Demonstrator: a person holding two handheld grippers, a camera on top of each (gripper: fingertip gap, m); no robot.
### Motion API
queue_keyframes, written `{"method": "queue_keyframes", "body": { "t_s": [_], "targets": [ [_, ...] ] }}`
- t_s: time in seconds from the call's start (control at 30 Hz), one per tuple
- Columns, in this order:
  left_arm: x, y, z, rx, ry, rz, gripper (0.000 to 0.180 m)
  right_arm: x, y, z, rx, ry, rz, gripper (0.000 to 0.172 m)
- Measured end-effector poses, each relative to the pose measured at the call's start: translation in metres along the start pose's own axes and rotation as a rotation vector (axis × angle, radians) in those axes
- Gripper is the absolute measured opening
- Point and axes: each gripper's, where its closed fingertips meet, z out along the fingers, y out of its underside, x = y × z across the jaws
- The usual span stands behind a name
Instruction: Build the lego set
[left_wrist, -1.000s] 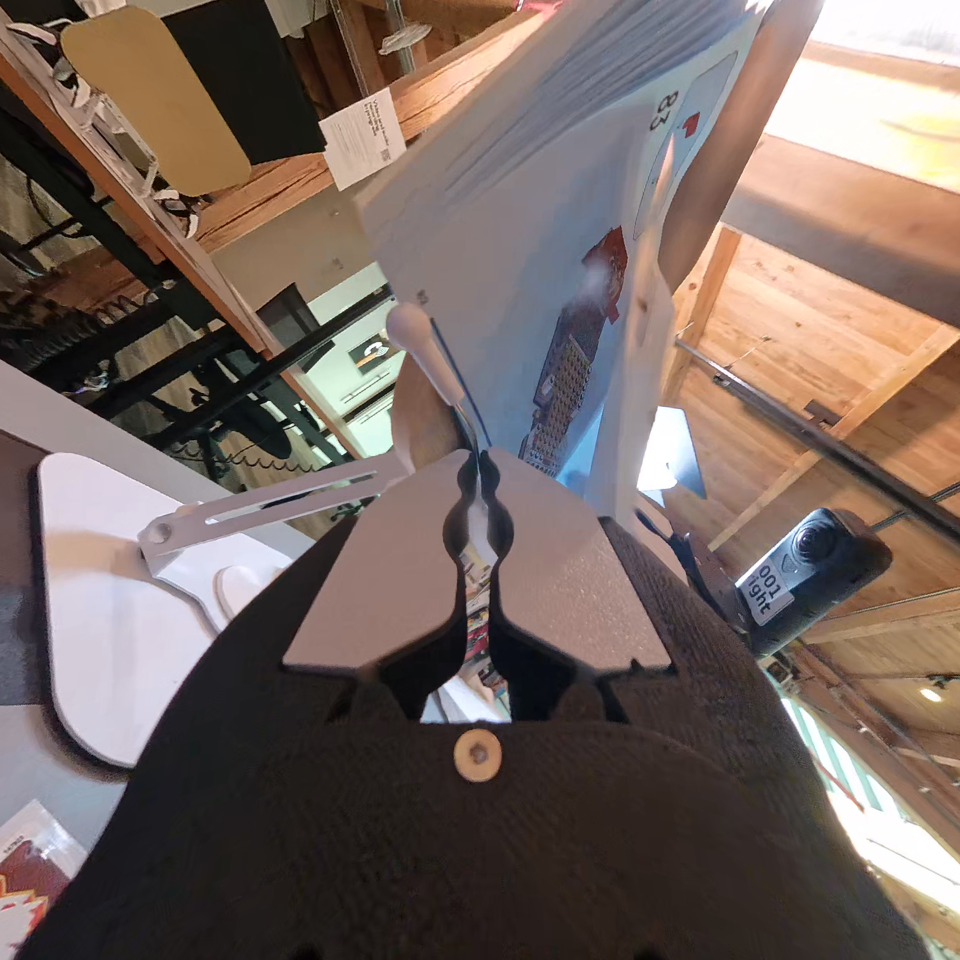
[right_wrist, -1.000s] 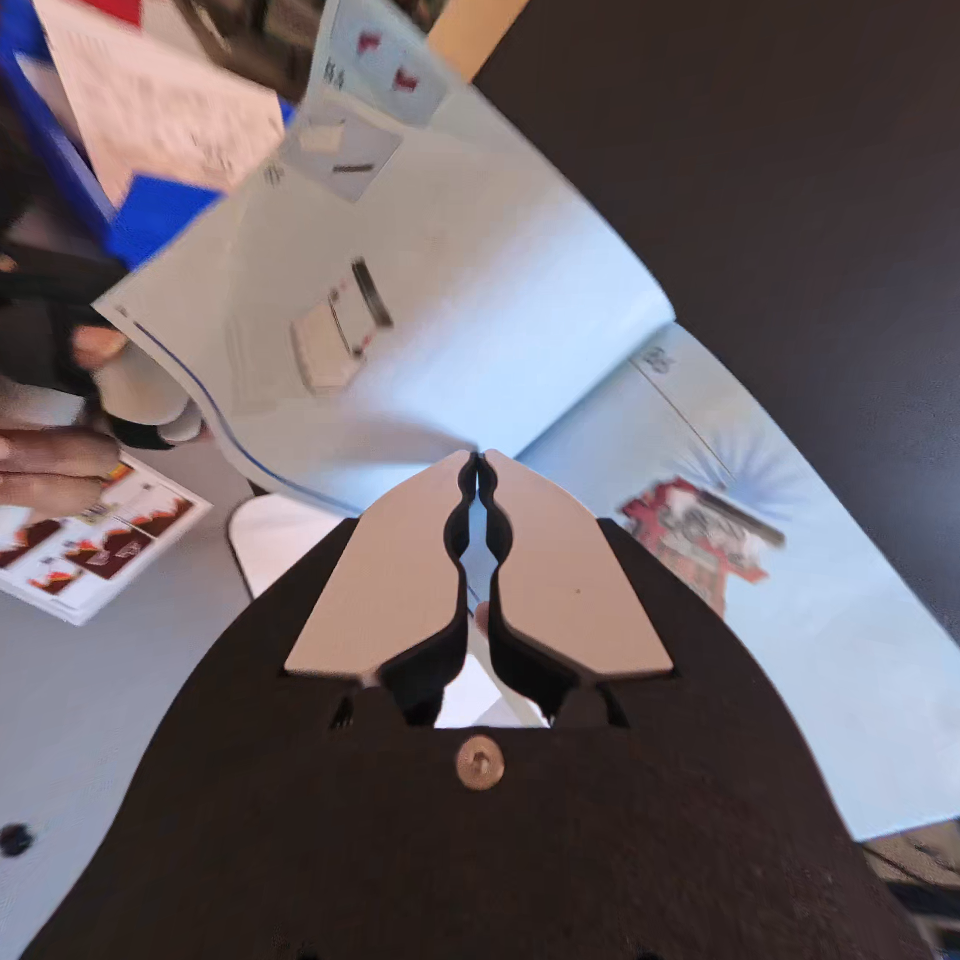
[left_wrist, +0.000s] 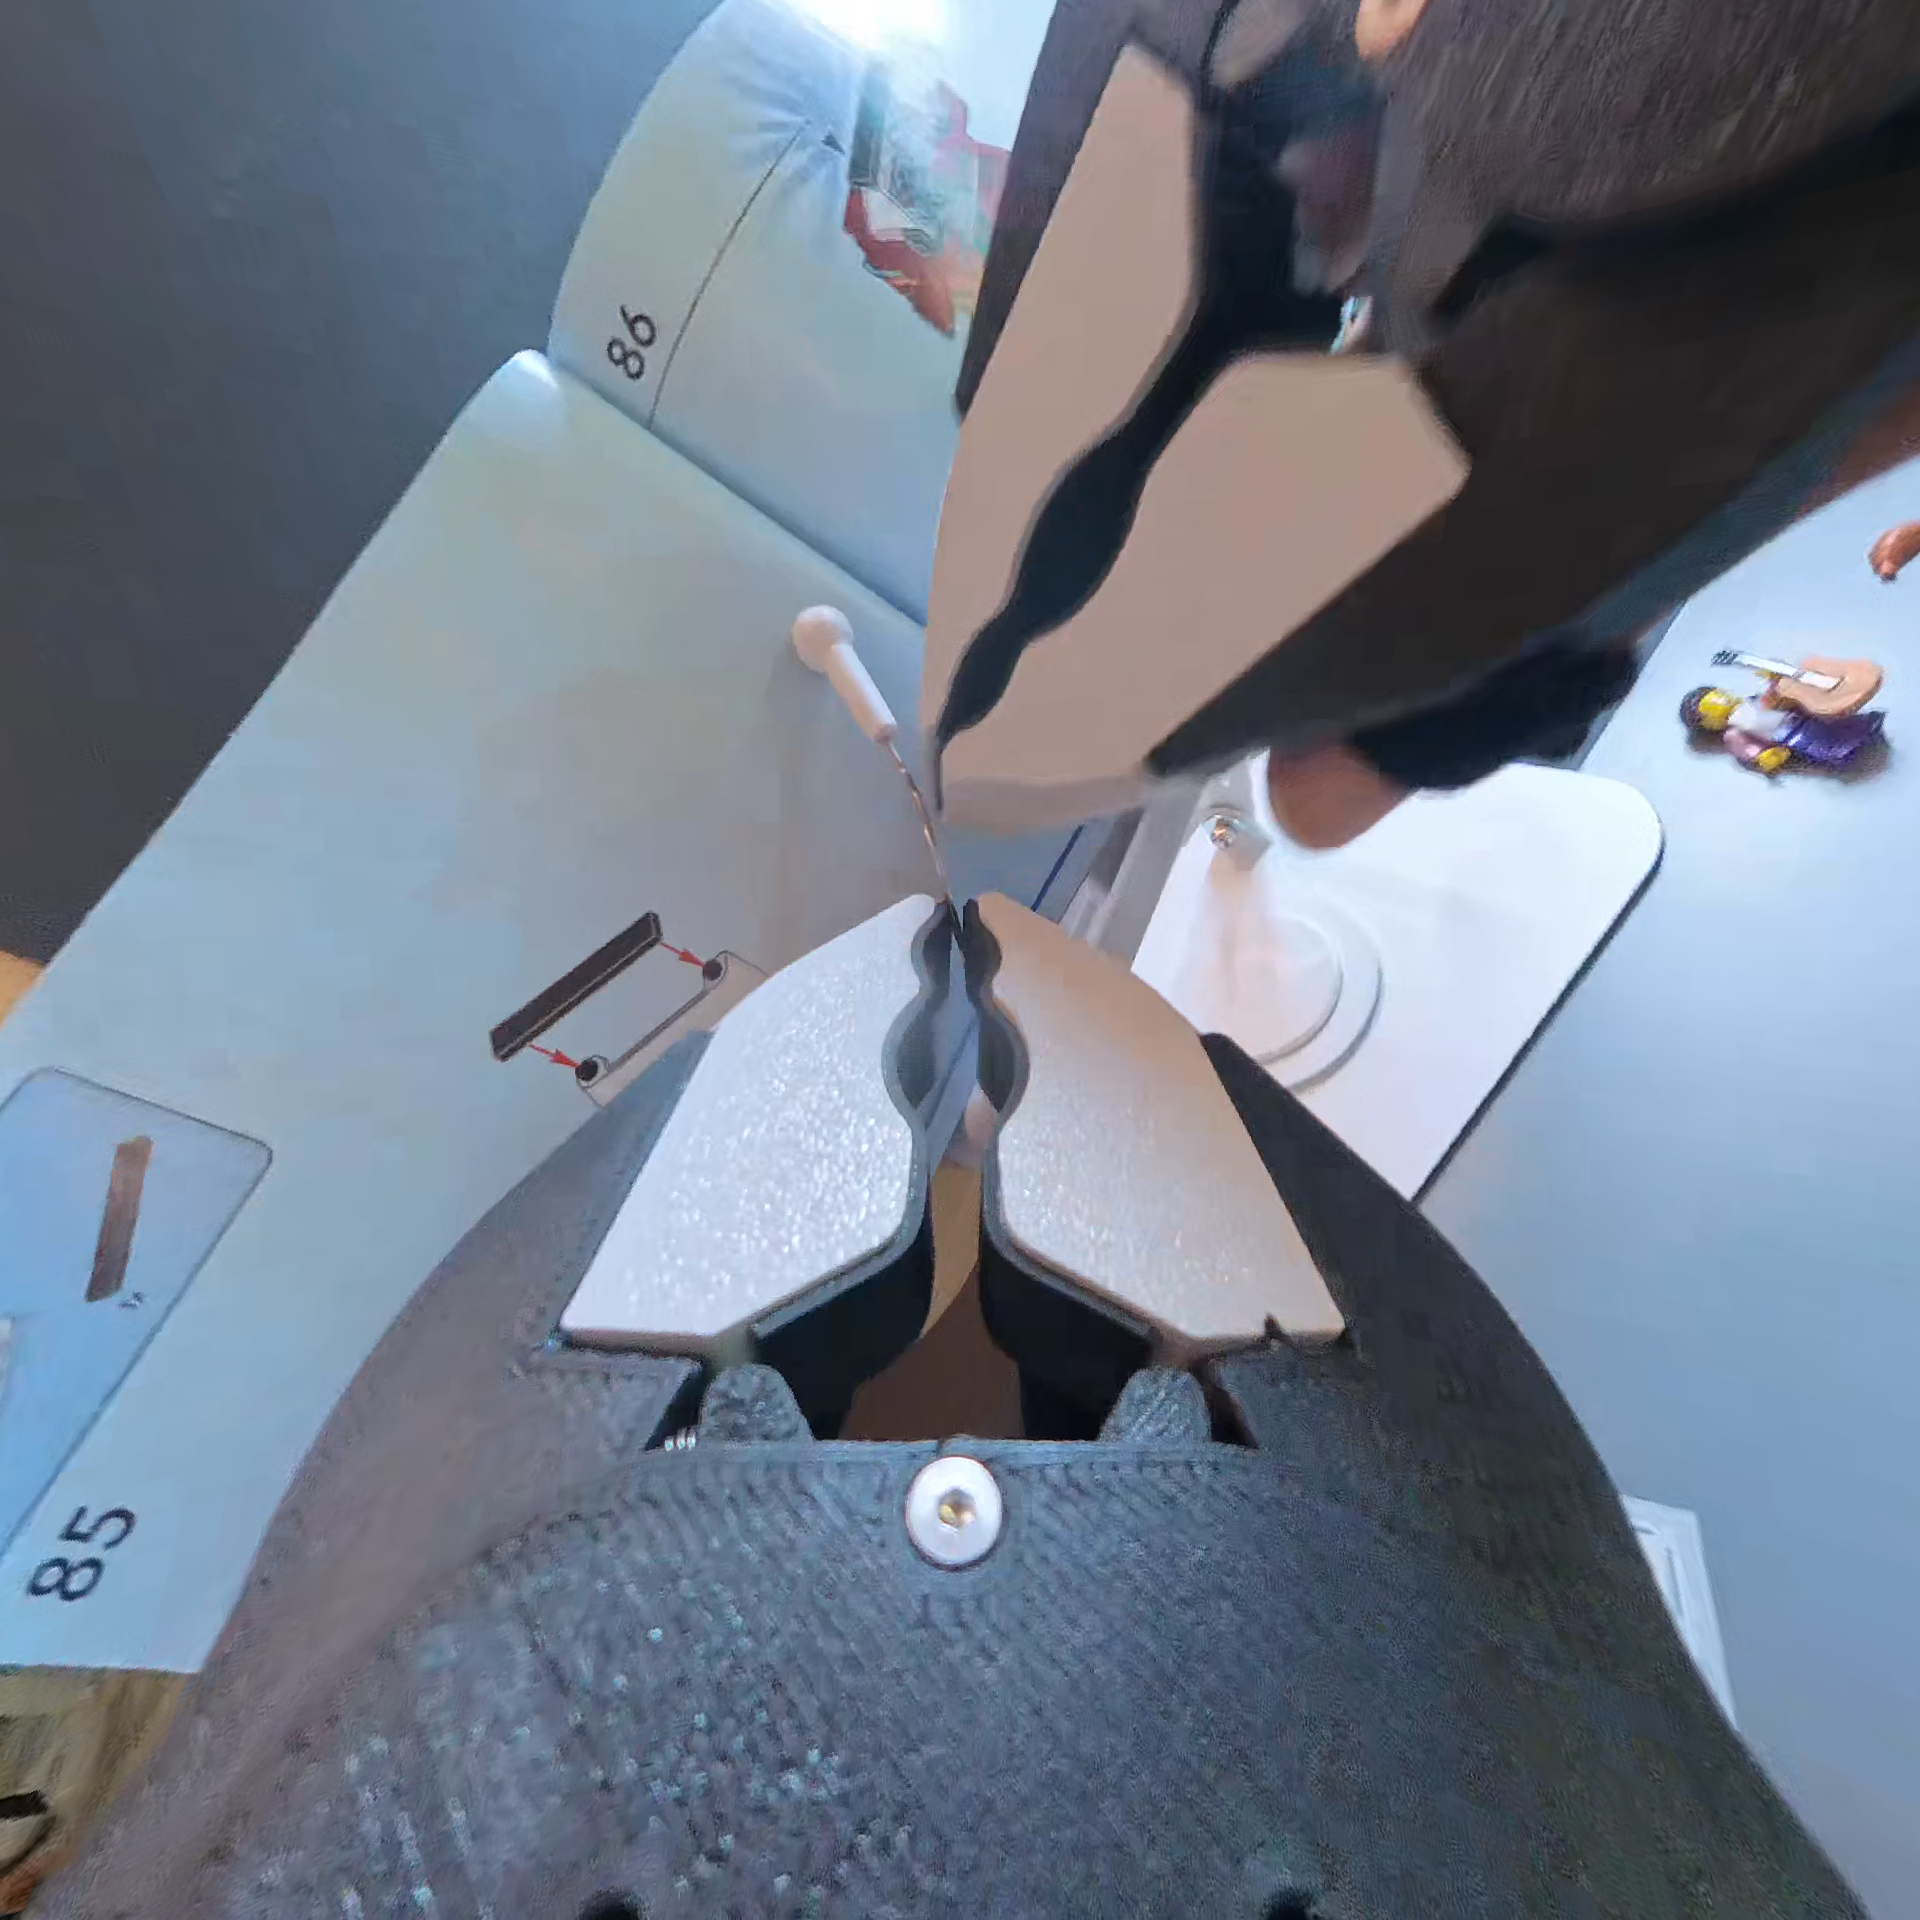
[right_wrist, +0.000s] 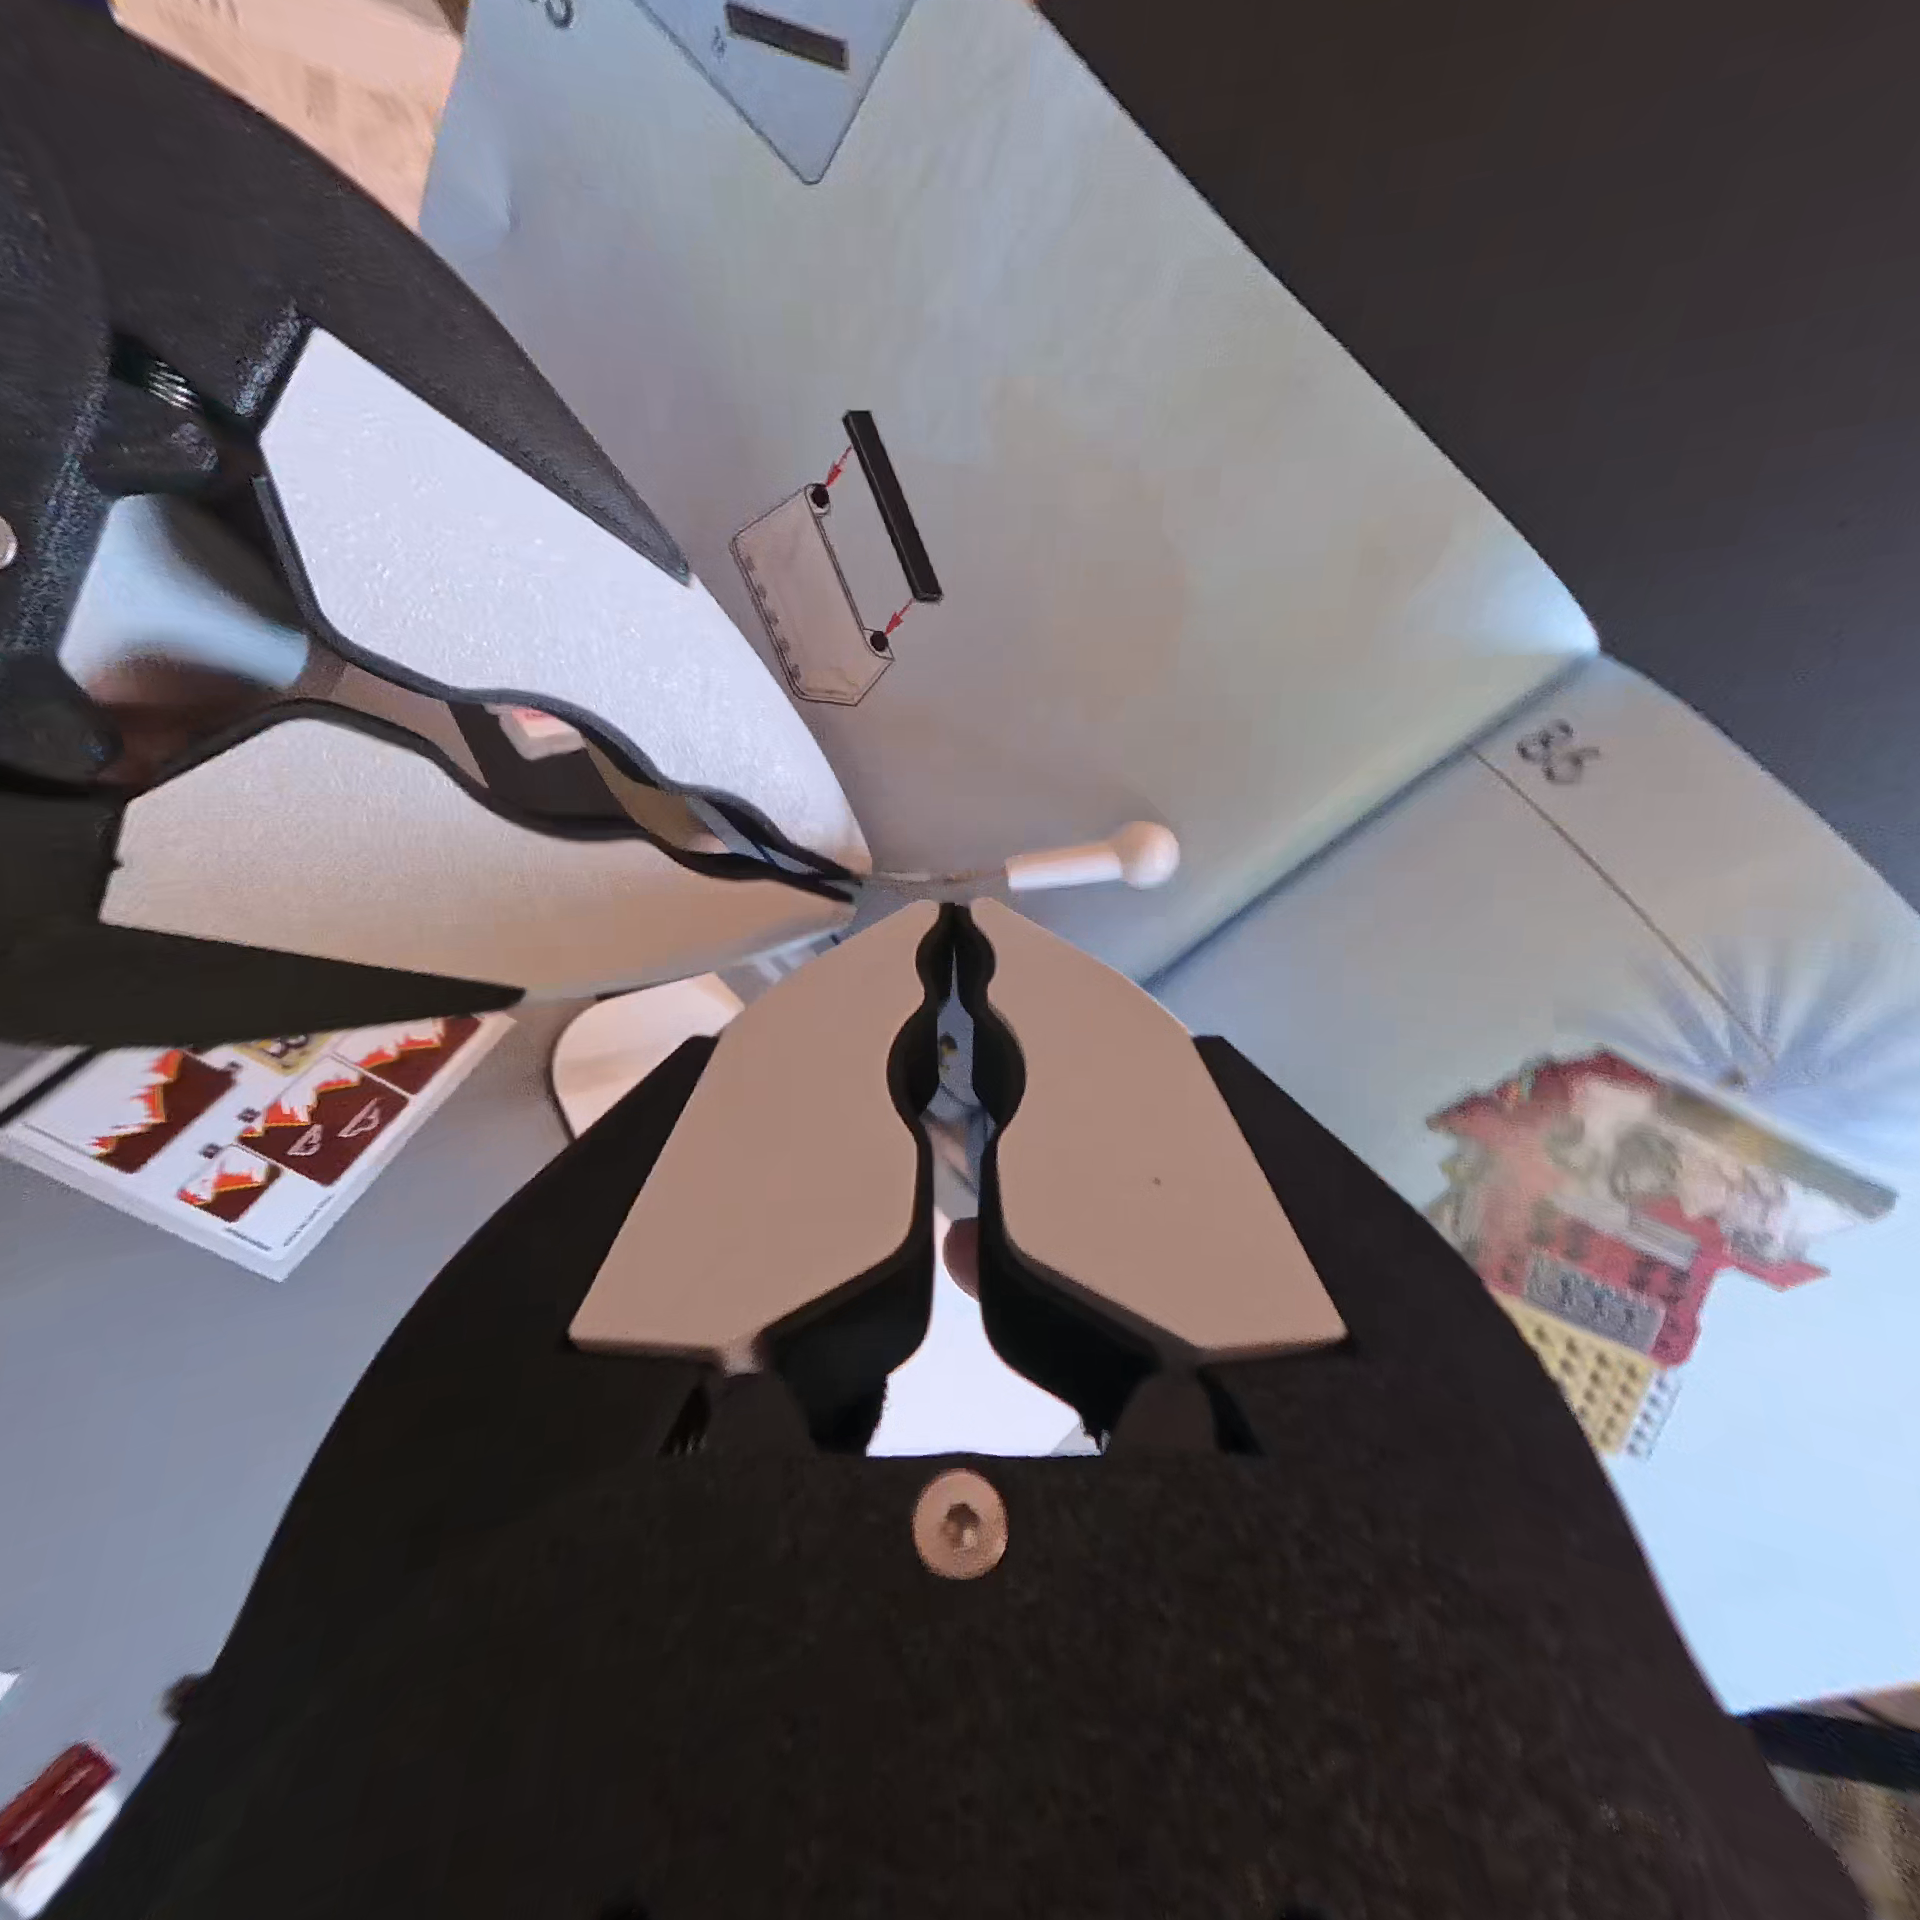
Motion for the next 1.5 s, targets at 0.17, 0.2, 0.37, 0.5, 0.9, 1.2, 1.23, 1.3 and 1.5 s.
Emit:
{"method": "queue_keyframes", "body": {
  "t_s": [0.17,0.2,0.37,0.5,0.9,1.2,1.23,1.3,1.5],
  "targets": [
    [0.002,-0.001,-0.001,-0.016,-0.041,0.117,0.003,0.018,0.026,-0.018,0.039,0.043,0.086,0.000],
    [0.003,-0.001,-0.001,-0.017,-0.046,0.149,0.002,0.017,0.030,-0.017,0.033,0.034,0.084,0.000],
    [0.012,0.000,0.006,-0.110,-0.028,0.415,0.002,0.012,0.032,-0.009,0.004,0.025,0.071,0.000],
    [0.015,0.005,0.010,-0.269,0.044,0.511,0.003,0.008,0.041,-0.008,-0.027,-0.019,0.098,0.000],
    [-0.014,-0.025,-0.052,0.197,-0.157,-0.420,0.011,0.013,0.038,-0.104,0.272,0.114,0.344,0.031],
    [-0.067,0.011,-0.096,0.249,-0.453,-0.654,0.000,-0.065,0.061,-0.219,0.289,0.112,0.532,0.019],
    [-0.074,0.012,-0.098,0.252,-0.477,-0.664,0.000,-0.074,0.066,-0.232,0.289,0.128,0.551,0.008],
    [-0.089,0.014,-0.098,0.251,-0.507,-0.671,0.000,-0.087,0.077,-0.254,0.296,0.174,0.553,0.000],
    [-0.120,0.019,-0.090,0.242,-0.616,-0.670,0.000,-0.087,0.105,-0.272,0.324,0.261,0.520,0.000]
  ]
}}
